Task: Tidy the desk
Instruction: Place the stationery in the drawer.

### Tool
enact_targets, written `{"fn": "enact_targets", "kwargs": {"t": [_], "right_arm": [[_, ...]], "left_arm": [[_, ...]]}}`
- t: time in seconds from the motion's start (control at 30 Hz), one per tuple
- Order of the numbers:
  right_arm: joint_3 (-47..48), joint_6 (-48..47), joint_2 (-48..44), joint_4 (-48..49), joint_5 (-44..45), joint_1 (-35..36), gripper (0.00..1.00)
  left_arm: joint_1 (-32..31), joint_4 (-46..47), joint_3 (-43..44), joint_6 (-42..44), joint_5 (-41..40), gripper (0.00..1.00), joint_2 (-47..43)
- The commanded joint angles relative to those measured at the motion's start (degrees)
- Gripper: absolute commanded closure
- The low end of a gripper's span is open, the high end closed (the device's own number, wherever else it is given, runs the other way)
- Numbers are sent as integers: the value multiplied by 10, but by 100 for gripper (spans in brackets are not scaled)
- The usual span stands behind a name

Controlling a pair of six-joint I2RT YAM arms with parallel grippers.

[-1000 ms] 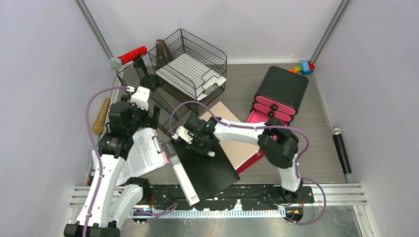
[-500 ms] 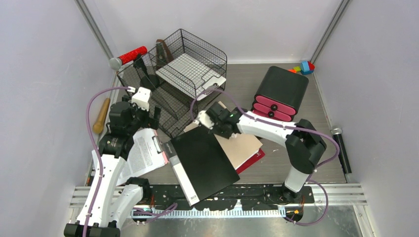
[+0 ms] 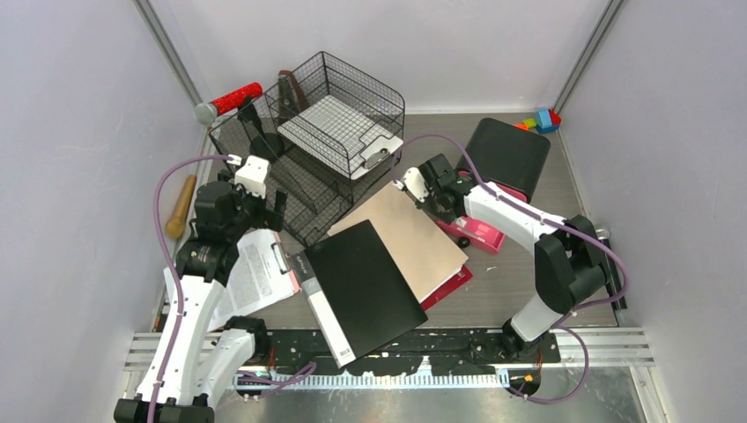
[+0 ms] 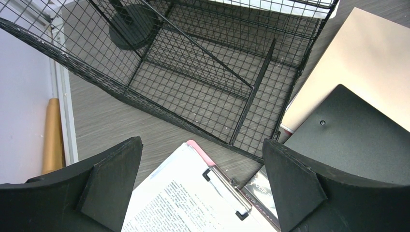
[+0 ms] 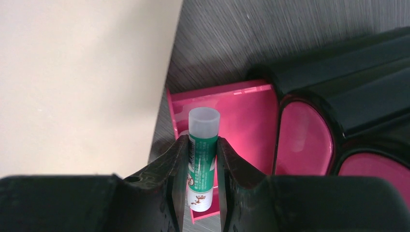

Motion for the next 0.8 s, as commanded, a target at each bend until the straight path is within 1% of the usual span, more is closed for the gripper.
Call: {"fn": "enact_targets", "kwargs": {"t": [0.0, 0.07, 0.13, 0.17, 0.2, 0.23, 0.27, 0.3, 0.33, 0.37, 0.43, 0.53, 0.77], "right_arm": [[-12, -22, -28, 15, -2, -29, 100], [-18, -30, -29, 18, -1, -42, 100], [-23, -35, -28, 23, 0, -58, 96], [-25, -36, -28, 24, 1, -61, 89], [-28, -40, -28, 28, 3, -69, 86], [-29, -41, -28, 30, 3, -73, 78], [-31, -42, -27, 33, 3, -80, 74], [-32, -42, -27, 34, 3, -83, 64], [-33, -42, -28, 35, 1, -89, 60], [-33, -42, -28, 35, 1, -90, 53], [-33, -42, -31, 35, -3, -93, 47], [-32, -36, -42, 32, -11, -94, 41], [-29, -19, -71, 7, -40, -94, 40]], "left_arm": [[3, 26, -3, 3, 12, 1, -3], [3, 26, -3, 2, 11, 1, -3], [3, 26, -3, 3, 11, 1, -3], [3, 26, -3, 3, 11, 1, -2], [3, 26, -3, 3, 11, 1, -2], [3, 26, -3, 4, 12, 1, -2], [3, 26, -3, 4, 12, 1, -1], [3, 27, -3, 4, 13, 1, -1], [3, 27, -3, 3, 12, 1, 0], [3, 27, -3, 3, 13, 1, 0], [3, 27, -3, 3, 13, 1, 0], [3, 27, -3, 4, 13, 1, 0], [3, 27, -4, 5, 13, 1, 0]]}}
